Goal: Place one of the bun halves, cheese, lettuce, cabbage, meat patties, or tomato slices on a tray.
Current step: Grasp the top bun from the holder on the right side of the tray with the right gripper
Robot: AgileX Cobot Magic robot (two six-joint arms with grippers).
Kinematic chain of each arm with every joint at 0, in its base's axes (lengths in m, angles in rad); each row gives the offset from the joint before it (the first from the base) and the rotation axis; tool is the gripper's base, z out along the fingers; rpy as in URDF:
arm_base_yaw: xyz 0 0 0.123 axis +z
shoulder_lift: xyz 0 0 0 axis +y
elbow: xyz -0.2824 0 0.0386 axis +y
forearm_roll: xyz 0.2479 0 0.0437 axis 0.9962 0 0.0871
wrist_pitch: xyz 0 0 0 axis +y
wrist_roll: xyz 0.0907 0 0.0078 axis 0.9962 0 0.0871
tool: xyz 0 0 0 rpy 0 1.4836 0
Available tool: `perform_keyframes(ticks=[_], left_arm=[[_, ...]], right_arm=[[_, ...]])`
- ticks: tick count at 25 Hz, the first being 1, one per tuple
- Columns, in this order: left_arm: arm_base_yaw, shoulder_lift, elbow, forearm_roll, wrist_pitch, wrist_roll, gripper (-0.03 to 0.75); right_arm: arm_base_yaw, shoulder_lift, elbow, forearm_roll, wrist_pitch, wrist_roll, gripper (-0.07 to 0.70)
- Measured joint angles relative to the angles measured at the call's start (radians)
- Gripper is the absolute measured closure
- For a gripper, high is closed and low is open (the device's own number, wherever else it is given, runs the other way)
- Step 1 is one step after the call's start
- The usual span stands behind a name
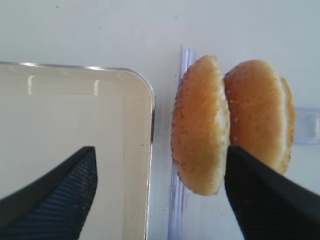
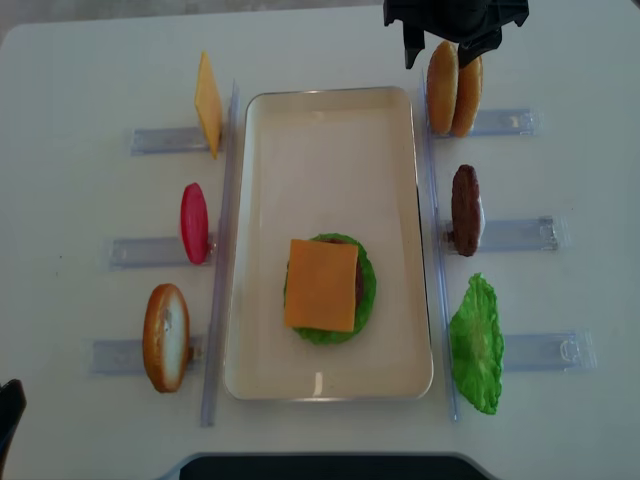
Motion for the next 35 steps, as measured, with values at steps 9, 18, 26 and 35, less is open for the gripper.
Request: perform_keyframes(ticks=[9, 18, 26, 35], left_arm=[[0.000, 0.000, 0.000, 0.000, 0.000, 0.000, 0.575], [0.000, 0.000, 0.000, 0.000, 0.000, 0.000, 0.575], [0.000, 0.000, 0.000, 0.000, 0.000, 0.000, 0.575], [0.000, 0.000, 0.000, 0.000, 0.000, 0.000, 0.576]], right_arm=[[0.000, 0.000, 0.000, 0.017, -0.005, -0.006, 0.098], [0.000, 0.000, 0.000, 0.014, -0.007, -0.006, 0.098], [0.000, 0.008, 0.000, 0.014, -0.005, -0.006, 0.098], [0.000, 0.024, -0.002, -0.002, 0.000, -0.013, 0.110]])
